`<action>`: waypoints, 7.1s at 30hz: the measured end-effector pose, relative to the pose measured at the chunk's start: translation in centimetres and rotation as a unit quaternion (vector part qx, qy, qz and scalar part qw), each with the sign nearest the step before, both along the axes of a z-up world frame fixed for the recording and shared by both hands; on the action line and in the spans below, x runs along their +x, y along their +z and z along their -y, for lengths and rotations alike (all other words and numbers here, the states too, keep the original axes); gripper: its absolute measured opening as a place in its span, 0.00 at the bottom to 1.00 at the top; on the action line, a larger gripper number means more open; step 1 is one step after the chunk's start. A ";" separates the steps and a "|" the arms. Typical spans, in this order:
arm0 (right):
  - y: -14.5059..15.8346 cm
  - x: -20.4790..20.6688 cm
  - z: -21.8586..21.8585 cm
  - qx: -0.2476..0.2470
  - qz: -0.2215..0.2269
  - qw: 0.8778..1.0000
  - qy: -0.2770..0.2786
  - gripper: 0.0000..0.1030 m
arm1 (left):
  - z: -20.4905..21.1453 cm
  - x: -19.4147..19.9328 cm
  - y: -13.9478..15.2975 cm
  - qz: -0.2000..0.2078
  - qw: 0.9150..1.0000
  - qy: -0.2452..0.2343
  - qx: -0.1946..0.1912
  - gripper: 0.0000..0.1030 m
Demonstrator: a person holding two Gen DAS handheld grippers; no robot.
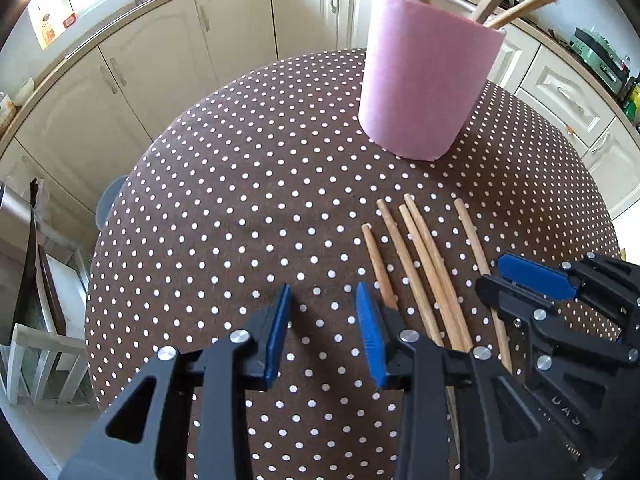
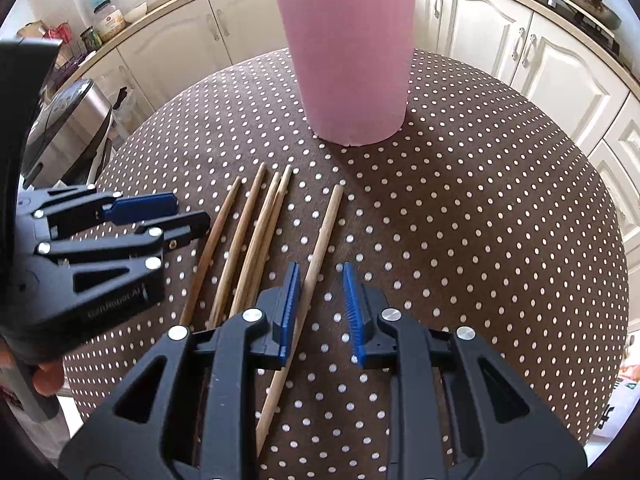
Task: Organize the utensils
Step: 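Close the left gripper on a chopstick in the pile while the right gripper grasps another, then lift the left gripper's chopstick over the pink cup while the right gripper carries its chopstick there, then lower the left gripper's chopstick into the cup and open it while the right gripper releases its chopstick, then withdraw the left gripper from the cup toward the pile while the right gripper follows, then close the left gripper on a chopstick in the pile while the right gripper grasps another and lifts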
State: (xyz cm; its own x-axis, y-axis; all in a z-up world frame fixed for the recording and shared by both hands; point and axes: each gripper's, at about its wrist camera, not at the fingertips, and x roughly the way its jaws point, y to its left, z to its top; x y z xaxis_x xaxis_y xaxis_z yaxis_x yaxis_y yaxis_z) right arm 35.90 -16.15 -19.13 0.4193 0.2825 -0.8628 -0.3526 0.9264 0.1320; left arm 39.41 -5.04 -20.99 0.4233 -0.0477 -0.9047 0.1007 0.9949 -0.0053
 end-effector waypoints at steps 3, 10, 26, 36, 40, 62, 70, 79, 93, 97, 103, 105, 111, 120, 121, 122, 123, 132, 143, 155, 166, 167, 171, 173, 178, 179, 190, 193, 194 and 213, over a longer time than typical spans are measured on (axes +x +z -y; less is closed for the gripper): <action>0.3 0.4 0.3 0.003 -0.003 1.000 0.001 0.22 | -1.3 -0.2 0.7 -0.003 0.998 0.015 -0.054 0.33; 0.4 1.1 1.2 0.022 -0.013 1.000 -0.001 0.22 | -1.4 0.2 1.1 -0.008 0.997 0.007 -0.080 0.33; 0.6 3.5 -1.4 -0.014 -0.018 1.000 0.006 0.09 | 3.1 1.0 0.2 0.010 0.999 -0.013 -0.028 0.06; 3.6 0.9 0.9 0.040 0.034 0.999 -0.012 0.06 | 0.1 -1.9 5.2 0.066 0.995 -0.028 -0.067 0.06; 7.2 -1.1 1.8 0.067 0.081 0.994 -0.014 0.06 | -0.5 -4.1 9.1 0.114 0.990 -0.033 -0.081 0.06; 17.8 -8.3 4.6 0.107 0.272 0.956 -0.023 0.06 | 1.1 -10.4 19.8 0.269 0.958 -0.060 -0.077 0.06; 21.2 -7.8 6.2 0.123 0.355 0.924 -0.071 0.06 | 1.6 -8.3 23.6 0.320 0.941 -0.067 -0.088 0.06; 23.0 -4.8 6.6 0.140 0.406 0.897 -0.101 0.06 | 1.2 -5.8 27.1 0.379 0.918 -0.037 -0.109 0.06; 23.7 -1.4 6.4 0.158 0.442 0.875 -0.121 0.06 | 0.6 -0.7 27.0 0.412 0.898 0.015 -0.152 0.06; 22.7 -0.9 6.0 0.157 0.430 0.881 -0.114 0.06 | 1.3 0.1 24.9 0.396 0.907 0.006 -0.140 0.06; 21.2 -0.2 5.9 0.154 0.405 0.895 -0.110 0.06 | 1.8 0.4 22.7 0.377 0.918 -0.007 -0.127 0.06; 20.7 -0.1 5.8 0.153 0.393 0.901 -0.105 0.06 | 1.8 0.5 22.3 0.368 0.921 -0.011 -0.127 0.06; 19.5 0.2 5.6 0.150 0.366 0.913 -0.100 0.06 | 1.1 -0.3 21.9 0.366 0.922 -0.006 -0.123 0.37; 18.7 -0.2 5.5 0.143 0.340 0.924 -0.102 0.07 | 0.0 -2.0 22.1 0.366 0.925 0.010 -0.100 0.46; 18.7 -0.3 5.5 0.141 0.338 0.925 -0.103 0.07 | -0.1 -2.3 22.0 0.366 0.926 0.012 -0.096 0.46; 18.8 -0.3 5.6 0.140 0.336 0.926 -0.103 0.08 | -0.2 -2.5 22.1 0.365 0.926 0.013 -0.093 0.47; 18.8 -0.4 5.7 0.140 0.335 0.926 -0.105 0.11 | -0.3 -2.7 22.1 0.365 0.927 0.013 -0.089 0.47; 20.2 -3.3 5.7 0.133 0.352 0.920 -0.109 0.46 | -1.5 -5.3 22.6 0.359 0.929 0.023 -0.081 0.51; 18.4 -7.5 6.2 0.119 0.335 0.928 -0.109 0.46 | -2.4 -9.3 20.5 0.334 0.940 0.027 -0.071 0.58; 9.4 -8.4 2.9 0.067 0.215 0.972 -0.060 0.46 | -3.4 -10.3 11.6 0.228 0.972 0.033 -0.041 0.58; 0.5 -5.1 -0.5 0.017 0.069 0.997 -0.005 0.26 | -4.3 -9.5 6.1 0.159 0.986 0.038 -0.030 0.58; 0.2 -4.9 -0.5 0.015 0.064 0.998 -0.004 0.25 | -4.3 -9.4 5.8 0.154 0.987 0.036 -0.031 0.58; -0.4 -4.6 -0.7 0.014 0.055 0.998 -0.002 0.22 | -3.8 -8.8 5.0 0.139 0.989 0.030 -0.035 0.58; -0.4 -4.5 0.0 0.013 0.052 0.999 -0.004 0.22 | -3.4 -8.4 4.5 0.130 0.991 0.024 -0.035 0.58; 0.0 -4.4 2.7 0.017 0.046 0.999 -0.008 0.22 | -1.3 -7.3 3.3 0.106 0.994 0.005 -0.037 0.58; 0.0 -4.5 2.9 0.017 0.045 0.999 -0.007 0.22 | -0.9 -7.0 3.0 0.101 0.994 0.003 -0.035 0.58; 0.7 -3.7 3.8 0.013 0.039 0.999 -0.001 0.22 | 3.0 -3.0 0.2 0.060 0.998 -0.008 0.030 0.58; 0.6 -3.0 3.3 0.003 0.034 0.999 0.004 0.22 | 3.1 -1.6 0.1 0.051 0.998 -0.010 0.023 0.58; 0.7 -2.7 3.1 0.000 0.032 0.999 0.006 0.22 | 3.2 -1.1 0.1 0.048 0.999 -0.011 0.022 0.58; 1.3 2.4 2.3 -0.007 -0.016 0.999 0.036 0.22 | 3.4 4.6 0.7 -0.005 0.999 -0.011 -0.036 0.58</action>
